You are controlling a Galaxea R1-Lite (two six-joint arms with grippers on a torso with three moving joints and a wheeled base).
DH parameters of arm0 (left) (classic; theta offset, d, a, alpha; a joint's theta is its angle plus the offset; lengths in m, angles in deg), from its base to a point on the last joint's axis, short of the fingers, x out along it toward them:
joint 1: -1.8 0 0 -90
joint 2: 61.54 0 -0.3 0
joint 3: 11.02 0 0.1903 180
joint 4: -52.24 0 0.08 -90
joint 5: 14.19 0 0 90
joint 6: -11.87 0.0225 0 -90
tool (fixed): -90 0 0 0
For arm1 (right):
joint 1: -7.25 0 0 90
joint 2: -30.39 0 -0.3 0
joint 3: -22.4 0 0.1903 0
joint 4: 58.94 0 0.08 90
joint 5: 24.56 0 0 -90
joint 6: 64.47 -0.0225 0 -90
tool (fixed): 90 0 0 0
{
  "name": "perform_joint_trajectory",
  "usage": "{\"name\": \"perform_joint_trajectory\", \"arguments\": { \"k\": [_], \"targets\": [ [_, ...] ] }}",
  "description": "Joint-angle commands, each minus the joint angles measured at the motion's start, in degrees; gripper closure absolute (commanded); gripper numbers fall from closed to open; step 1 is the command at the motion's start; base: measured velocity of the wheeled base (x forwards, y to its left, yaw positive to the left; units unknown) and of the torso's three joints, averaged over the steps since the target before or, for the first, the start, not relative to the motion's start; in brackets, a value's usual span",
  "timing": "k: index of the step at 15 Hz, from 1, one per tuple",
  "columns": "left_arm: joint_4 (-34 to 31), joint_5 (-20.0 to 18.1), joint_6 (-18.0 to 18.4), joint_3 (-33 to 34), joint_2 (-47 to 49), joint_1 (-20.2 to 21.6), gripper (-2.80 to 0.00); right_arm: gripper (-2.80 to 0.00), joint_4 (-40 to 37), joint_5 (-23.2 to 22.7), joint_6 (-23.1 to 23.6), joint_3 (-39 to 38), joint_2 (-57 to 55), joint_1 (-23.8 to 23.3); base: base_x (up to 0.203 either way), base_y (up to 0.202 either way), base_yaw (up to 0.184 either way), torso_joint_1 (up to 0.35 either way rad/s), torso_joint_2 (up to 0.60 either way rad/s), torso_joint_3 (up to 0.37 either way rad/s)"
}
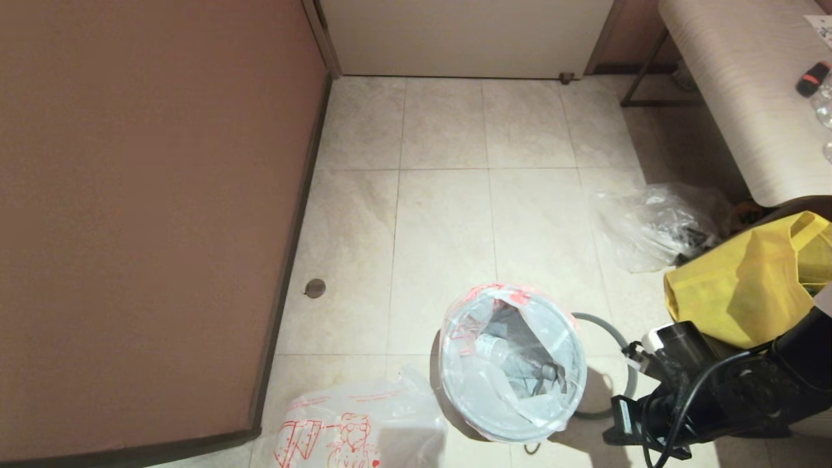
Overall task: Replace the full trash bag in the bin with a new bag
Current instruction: Place the trash bag on the floor
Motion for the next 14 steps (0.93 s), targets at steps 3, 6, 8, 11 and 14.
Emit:
{"name": "perform_joint_trajectory", "arguments": {
  "k": [3, 6, 8, 11, 14],
  "targets": [
    [-0.1, 0.0, 0.0, 0.0, 0.1, 0.0, 0.00, 0.00, 3.6, 0.9, -0.2, -0.3, 0.3, 1.1, 0.000, 0.000, 0.000, 0.000, 0.00, 0.000],
    [-0.1, 0.0, 0.0, 0.0, 0.1, 0.0, 0.00, 0.00, 5.4, 7.9, -0.1, 1.0, -4.5, 4.1, 0.000, 0.000, 0.000, 0.000, 0.00, 0.000],
    [-0.1, 0.0, 0.0, 0.0, 0.1, 0.0, 0.00, 0.00, 9.3, 10.5, -0.1, 1.3, -6.3, 5.8, 0.000, 0.000, 0.000, 0.000, 0.00, 0.000],
    [-0.1, 0.0, 0.0, 0.0, 0.1, 0.0, 0.00, 0.00, 10.2, 10.5, -0.3, 2.6, -6.5, 6.0, 0.000, 0.000, 0.000, 0.000, 0.00, 0.000],
    [-0.1, 0.0, 0.0, 0.0, 0.1, 0.0, 0.00, 0.00, 13.8, 10.4, -0.7, 2.5, -6.1, 6.2, 0.000, 0.000, 0.000, 0.000, 0.00, 0.000]
  ]
}}
